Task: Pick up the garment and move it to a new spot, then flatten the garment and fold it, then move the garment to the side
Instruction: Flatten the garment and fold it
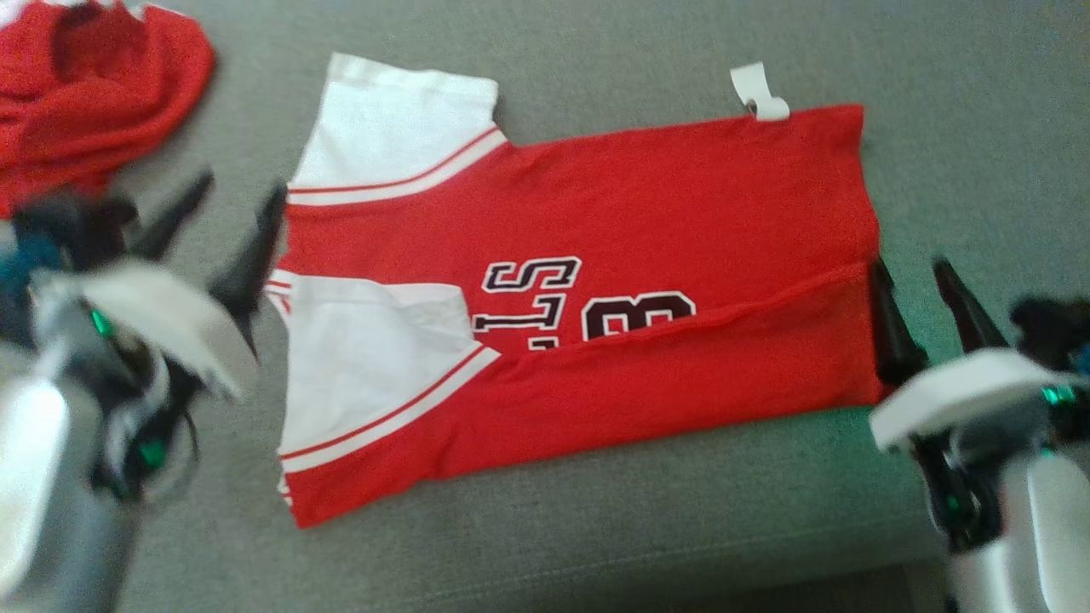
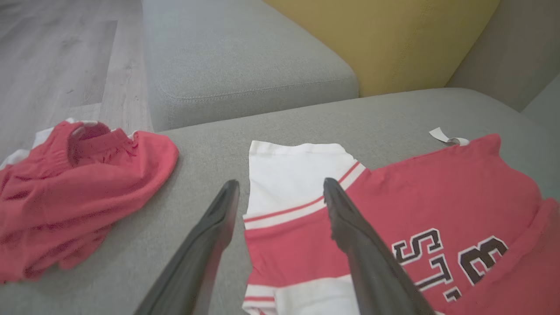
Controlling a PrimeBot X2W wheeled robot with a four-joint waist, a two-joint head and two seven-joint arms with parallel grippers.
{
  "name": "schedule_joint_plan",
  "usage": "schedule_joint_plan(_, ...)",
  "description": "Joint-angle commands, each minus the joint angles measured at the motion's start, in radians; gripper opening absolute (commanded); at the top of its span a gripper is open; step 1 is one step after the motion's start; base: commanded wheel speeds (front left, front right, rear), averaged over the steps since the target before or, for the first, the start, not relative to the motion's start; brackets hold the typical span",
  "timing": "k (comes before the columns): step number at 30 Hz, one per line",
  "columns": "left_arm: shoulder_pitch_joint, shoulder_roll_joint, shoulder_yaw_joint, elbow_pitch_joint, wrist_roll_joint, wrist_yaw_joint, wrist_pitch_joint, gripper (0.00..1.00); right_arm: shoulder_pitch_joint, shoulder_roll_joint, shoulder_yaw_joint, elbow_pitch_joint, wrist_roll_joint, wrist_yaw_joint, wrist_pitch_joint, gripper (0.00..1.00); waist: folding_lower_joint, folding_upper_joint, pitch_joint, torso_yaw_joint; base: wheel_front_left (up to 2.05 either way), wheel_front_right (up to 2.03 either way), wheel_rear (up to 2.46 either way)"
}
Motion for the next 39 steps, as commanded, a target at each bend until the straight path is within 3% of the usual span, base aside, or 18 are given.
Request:
schedule_joint_plan(1,-0.107,0.050,0.040,-0.002,-0.007,-0.020,0.038,1.00,-0.064,-0.009,0.046,-0.040,-0.006,0.007,-0.012,1.00,0.0000,0.0000,0.047,-0.037,0.00,0.00,0.00)
schedule_joint_plan(5,-0.296,0.087,0.028,0.101,-0.032,-0.071,0.129,1.00,-0.139,-0.009,0.106,-0.031,-0.006,0.007,-0.023,1.00,0.0000,0.0000,0.106,-0.070,0.00,0.00,0.00)
schedule_joint_plan(10,-0.458,0.099,0.002,0.240,-0.053,-0.097,0.208,1.00,-0.203,-0.009,0.155,-0.016,-0.004,0.007,-0.043,1.00,0.0000,0.0000,0.164,-0.104,0.00,0.00,0.00)
schedule_joint_plan(21,-0.652,0.135,-0.018,0.469,-0.020,-0.097,0.256,1.00,-0.290,-0.009,0.234,-0.004,0.005,0.007,-0.079,1.00,0.0000,0.0000,0.253,-0.178,0.00,0.00,0.00)
schedule_joint_plan(33,-0.724,0.162,-0.056,0.563,0.010,-0.096,0.309,1.00,-0.330,-0.009,0.261,0.005,0.001,0.007,-0.088,1.00,0.0000,0.0000,0.280,-0.221,0.00,0.00,0.00)
schedule_joint_plan(34,-0.729,0.163,-0.062,0.568,0.011,-0.099,0.314,0.91,-0.334,-0.009,0.262,0.005,-0.001,0.007,-0.087,1.00,0.0000,0.0000,0.281,-0.222,0.00,0.00,0.00)
schedule_joint_plan(35,-0.733,0.161,-0.067,0.572,0.011,-0.100,0.319,0.71,-0.339,-0.009,0.261,0.006,-0.004,0.007,-0.085,1.00,0.0000,0.0000,0.281,-0.223,0.00,0.00,0.00)
schedule_joint_plan(36,-0.738,0.159,-0.071,0.575,0.010,-0.101,0.322,0.39,-0.345,-0.009,0.261,0.008,-0.010,0.007,-0.082,1.00,0.0000,0.0000,0.281,-0.222,0.00,0.00,0.00)
schedule_joint_plan(37,-0.742,0.157,-0.076,0.577,0.009,-0.103,0.326,0.13,-0.352,-0.009,0.261,0.009,-0.019,0.007,-0.077,1.00,0.0000,0.0000,0.281,-0.220,0.00,0.00,0.00)
schedule_joint_plan(38,-0.745,0.155,-0.082,0.578,0.008,-0.106,0.329,0.00,-0.360,-0.009,0.261,0.011,-0.027,0.007,-0.071,1.00,0.0000,0.0000,0.280,-0.216,0.00,0.00,0.00)
schedule_joint_plan(39,-0.748,0.152,-0.088,0.577,0.006,-0.108,0.332,0.00,-0.369,-0.011,0.261,0.013,-0.034,0.007,-0.063,1.00,0.0000,0.0000,0.278,-0.211,0.00,0.00,0.00)
